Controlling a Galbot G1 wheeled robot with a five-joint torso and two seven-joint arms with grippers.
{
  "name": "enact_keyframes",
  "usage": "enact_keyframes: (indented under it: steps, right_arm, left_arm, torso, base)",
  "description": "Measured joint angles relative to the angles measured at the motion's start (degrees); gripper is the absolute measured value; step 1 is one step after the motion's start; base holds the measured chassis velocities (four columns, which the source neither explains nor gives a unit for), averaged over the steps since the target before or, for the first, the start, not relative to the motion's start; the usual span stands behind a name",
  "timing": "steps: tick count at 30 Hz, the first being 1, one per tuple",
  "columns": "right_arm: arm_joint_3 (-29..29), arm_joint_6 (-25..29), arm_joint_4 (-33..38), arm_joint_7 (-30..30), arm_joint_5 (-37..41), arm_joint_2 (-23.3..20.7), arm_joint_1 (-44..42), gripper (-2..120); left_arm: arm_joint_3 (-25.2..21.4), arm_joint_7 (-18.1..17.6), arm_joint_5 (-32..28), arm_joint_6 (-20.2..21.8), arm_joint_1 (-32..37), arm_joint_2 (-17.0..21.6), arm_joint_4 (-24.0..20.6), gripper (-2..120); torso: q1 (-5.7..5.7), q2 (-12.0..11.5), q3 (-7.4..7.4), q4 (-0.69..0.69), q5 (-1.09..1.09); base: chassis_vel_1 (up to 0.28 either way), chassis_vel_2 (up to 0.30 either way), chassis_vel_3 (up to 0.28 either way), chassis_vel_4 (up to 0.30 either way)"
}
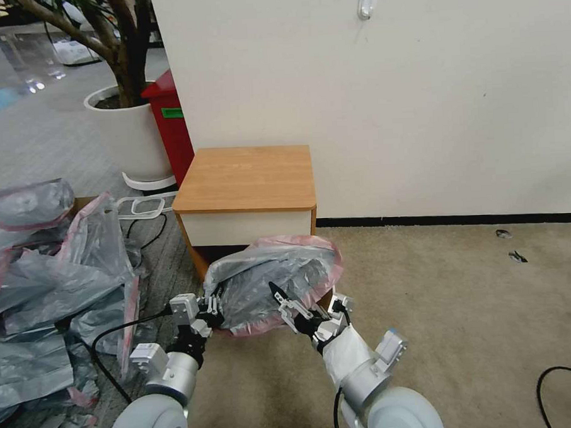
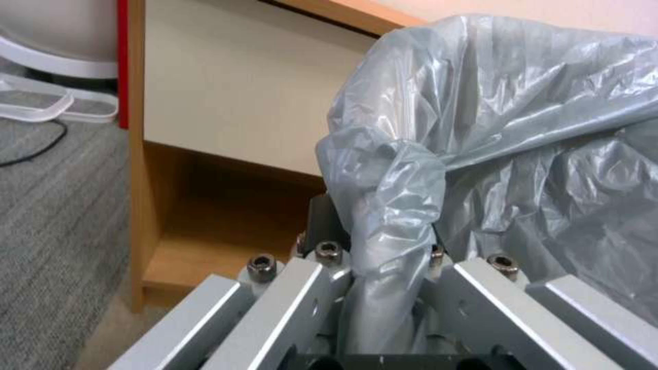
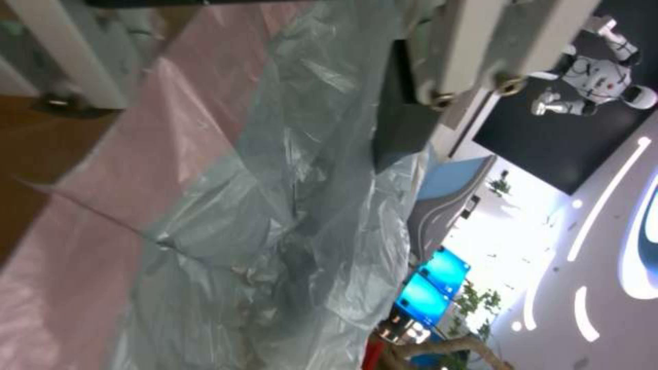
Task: Pick up the garbage bag from the table and place it over the trash can.
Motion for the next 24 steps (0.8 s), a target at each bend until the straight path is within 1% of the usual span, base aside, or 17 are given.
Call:
enact_keyframes:
  steps: [2, 3, 4, 5, 8, 9, 13, 24]
  right_arm:
    - [0.0, 0.6, -0.3, -0.9, -0.1, 0.2, 0.0, 39]
    - [0.0, 0.8, -0.5, -1.4, -0.3, 0.4, 0.0, 33]
    - [0.0, 1.0, -0.6, -1.6, -0.4, 0.5, 0.0, 30]
    - [0.0, 1.0, -0.6, -1.6, -0.4, 0.5, 0.0, 30]
    - [-0.3, 1.4, -1.0, -2.3, -0.8, 1.1, -0.1, 16]
    - [-0.3, 1.4, -1.0, -2.3, -0.8, 1.1, -0.1, 16]
    - [-0.6, 1.6, -1.0, -2.7, -1.2, 1.3, 0.0, 0]
    - [-0.8, 2.2, -0.5, -3.4, -2.5, 1.4, -0.9, 0]
  left_arm:
    - [-0.1, -0.1, -0.3, 0.1, -0.2, -0.3, 0.4, 3]
    - [-0.1, -0.2, -0.4, 0.1, -0.2, -0.5, 0.5, 3]
    - [-0.1, -0.2, -0.5, 0.1, -0.2, -0.6, 0.6, 3]
    - [-0.1, -0.2, -0.5, 0.1, -0.2, -0.6, 0.6, 3]
    - [0.1, -0.2, -0.7, 0.2, -0.1, -1.0, 0.6, 3]
    - [0.1, -0.2, -0.7, 0.2, -0.1, -1.0, 0.6, 3]
    - [0.0, -0.4, -1.6, 0.6, -0.2, -1.1, 0.6, 3]
    - [-0.4, -1.4, -2.7, 1.6, -0.7, -1.9, 0.8, 3]
  torso:
    - [0.0, 0.0, 0.0, 0.0, 0.0]
    - [0.0, 0.0, 0.0, 0.0, 0.0]
    - [0.0, 0.0, 0.0, 0.0, 0.0]
    - [0.0, 0.0, 0.0, 0.0, 0.0]
    - [0.0, 0.0, 0.0, 0.0, 0.0]
    - [0.0, 0.0, 0.0, 0.0, 0.0]
    - [0.0, 0.0, 0.0, 0.0, 0.0]
    - [0.0, 0.0, 0.0, 0.0, 0.0]
  base:
    - [0.0, 0.0, 0.0, 0.0]
    - [0.0, 0.0, 0.0, 0.0]
    - [0.0, 0.0, 0.0, 0.0]
    - [0.0, 0.0, 0.0, 0.0]
    - [0.0, 0.0, 0.0, 0.0]
    - [0.0, 0.0, 0.0, 0.0]
    - [0.0, 0.0, 0.0, 0.0]
    - [0.0, 0.0, 0.0, 0.0]
